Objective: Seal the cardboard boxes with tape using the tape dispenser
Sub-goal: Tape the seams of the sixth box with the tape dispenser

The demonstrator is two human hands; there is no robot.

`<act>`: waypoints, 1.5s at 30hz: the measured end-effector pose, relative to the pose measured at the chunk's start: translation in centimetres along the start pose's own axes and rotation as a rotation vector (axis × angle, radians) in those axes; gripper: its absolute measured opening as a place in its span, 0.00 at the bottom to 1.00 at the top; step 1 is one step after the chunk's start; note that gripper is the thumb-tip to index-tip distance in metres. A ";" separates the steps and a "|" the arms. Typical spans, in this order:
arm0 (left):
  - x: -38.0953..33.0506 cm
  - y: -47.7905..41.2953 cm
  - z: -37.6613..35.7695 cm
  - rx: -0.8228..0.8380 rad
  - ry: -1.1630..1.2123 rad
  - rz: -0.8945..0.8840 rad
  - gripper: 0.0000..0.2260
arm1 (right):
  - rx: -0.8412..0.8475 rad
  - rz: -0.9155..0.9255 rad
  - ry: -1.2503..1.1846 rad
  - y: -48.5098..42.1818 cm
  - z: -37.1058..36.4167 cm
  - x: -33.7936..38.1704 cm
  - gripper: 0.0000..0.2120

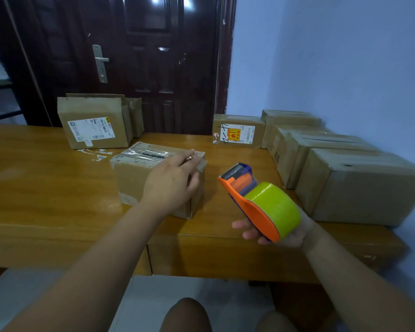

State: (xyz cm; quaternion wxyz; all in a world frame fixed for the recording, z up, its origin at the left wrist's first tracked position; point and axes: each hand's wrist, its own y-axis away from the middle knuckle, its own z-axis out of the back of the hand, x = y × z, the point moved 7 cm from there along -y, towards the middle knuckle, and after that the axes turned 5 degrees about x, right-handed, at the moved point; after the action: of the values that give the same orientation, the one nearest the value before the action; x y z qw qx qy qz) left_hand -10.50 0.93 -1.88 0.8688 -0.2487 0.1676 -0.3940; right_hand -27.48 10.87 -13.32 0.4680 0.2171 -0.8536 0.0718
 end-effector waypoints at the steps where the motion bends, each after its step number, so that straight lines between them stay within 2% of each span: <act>1: -0.2 0.0 -0.3 -0.012 -0.021 -0.027 0.16 | -0.023 0.013 -0.045 0.1 -0.6 0.3 0.27; 4: -0.5 0.1 -0.6 -0.022 -0.107 -0.078 0.14 | -0.072 0.040 -0.119 0.3 -0.4 0.3 0.26; 7: -1.1 0.0 -0.6 0.112 -0.190 -0.047 0.15 | -0.129 0.105 -0.099 0.2 -0.3 1.1 0.25; 9: -1.2 0.0 -0.9 0.208 -0.258 -0.040 0.17 | -0.205 0.114 -0.079 0.5 0.6 1.0 0.21; 12: -1.5 0.1 -0.7 0.206 -0.233 -0.042 0.18 | -0.247 0.130 -0.107 0.5 0.4 1.0 0.20; 14: -1.4 0.0 -0.7 0.195 -0.195 -0.057 0.17 | -0.175 0.137 -0.141 0.4 -0.1 1.0 0.28; 16: -1.6 -0.2 -0.7 0.160 -0.102 -0.129 0.14 | -0.136 0.148 -0.155 0.4 -0.4 1.0 0.32; 18: -1.5 -0.4 -0.5 0.111 0.046 -0.189 0.11 | -0.139 0.172 -0.181 0.5 0.1 1.0 0.32; 21: -0.9 -0.3 -0.2 0.126 0.293 -0.078 0.19 | -0.061 0.178 -0.266 0.4 -0.4 1.0 0.30; 24: -0.5 -0.6 -0.3 0.184 0.491 0.050 0.25 | -0.125 0.209 -0.249 0.6 -0.1 1.2 0.36; 31: -0.8 -1.8 -1.0 0.169 0.637 0.055 0.20 | -0.150 0.229 -0.247 0.6 -0.3 1.1 0.31; 33: -1.1 -1.8 -0.8 0.190 0.570 0.004 0.20 | -0.188 0.254 -0.225 0.9 0.0 1.2 0.32; 36: -1.5 -1.9 -0.4 0.235 0.351 -0.023 0.21 | -0.238 0.294 -0.212 1.1 -0.3 1.5 0.33; 37: -1.6 -2.0 -0.3 0.223 0.295 -0.014 0.22 | -0.268 0.319 -0.190 1.1 -0.2 1.6 0.34; 39: -2.6 -1.7 0.7 0.097 0.264 -0.003 0.23 | -0.319 0.384 -0.106 1.3 -0.2 2.1 0.35; 42: -4.4 -0.6 2.5 -0.130 0.562 0.139 0.19 | -0.364 0.488 -0.068 1.3 -0.9 2.8 0.39; 44: -5.7 -0.4 2.8 -0.171 0.717 0.231 0.09 | -0.436 0.577 -0.047 1.6 -1.1 3.6 0.38; 45: -6.6 -0.4 2.7 -0.139 0.741 0.258 0.07 | -0.487 0.635 0.015 1.9 -1.3 4.3 0.36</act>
State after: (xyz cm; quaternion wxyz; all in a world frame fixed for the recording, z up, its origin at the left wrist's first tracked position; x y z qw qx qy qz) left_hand -13.61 6.53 1.20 0.7731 -0.1249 0.5256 -0.3325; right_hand -29.34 11.68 -8.92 0.4666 -0.1753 -0.8668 0.0098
